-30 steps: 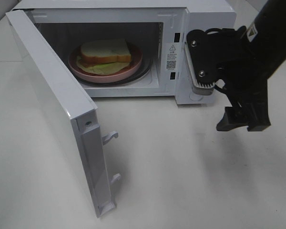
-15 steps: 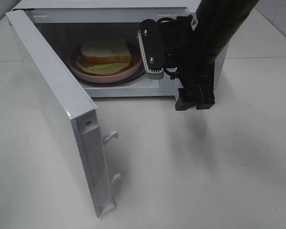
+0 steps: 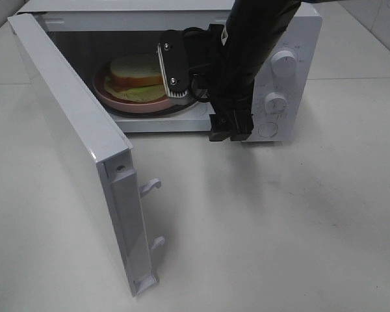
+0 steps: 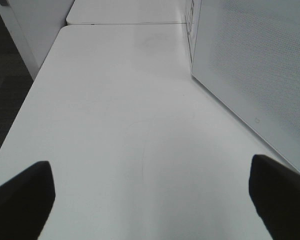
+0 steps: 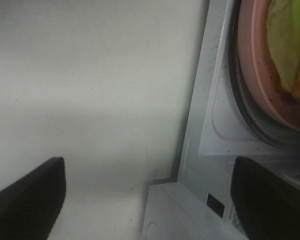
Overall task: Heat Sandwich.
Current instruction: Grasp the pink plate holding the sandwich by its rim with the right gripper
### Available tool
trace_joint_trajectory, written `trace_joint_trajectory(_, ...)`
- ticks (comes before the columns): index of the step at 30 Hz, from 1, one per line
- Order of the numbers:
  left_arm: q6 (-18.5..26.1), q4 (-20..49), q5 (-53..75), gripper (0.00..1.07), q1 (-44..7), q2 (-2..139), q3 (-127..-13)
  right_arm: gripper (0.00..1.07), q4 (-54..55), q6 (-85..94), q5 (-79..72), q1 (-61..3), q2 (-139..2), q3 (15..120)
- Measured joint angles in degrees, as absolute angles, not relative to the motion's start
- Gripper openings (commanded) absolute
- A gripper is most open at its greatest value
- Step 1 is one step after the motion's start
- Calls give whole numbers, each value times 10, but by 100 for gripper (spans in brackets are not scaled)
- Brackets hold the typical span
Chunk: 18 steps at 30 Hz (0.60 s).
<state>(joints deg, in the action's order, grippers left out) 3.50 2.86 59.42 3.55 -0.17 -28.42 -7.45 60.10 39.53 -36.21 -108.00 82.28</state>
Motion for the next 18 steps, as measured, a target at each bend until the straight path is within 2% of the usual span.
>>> trace_joint_trajectory(18, 35, 29, 594, 101, 36, -2, -284, 84, -72, 601, 380, -380, -1211, 952)
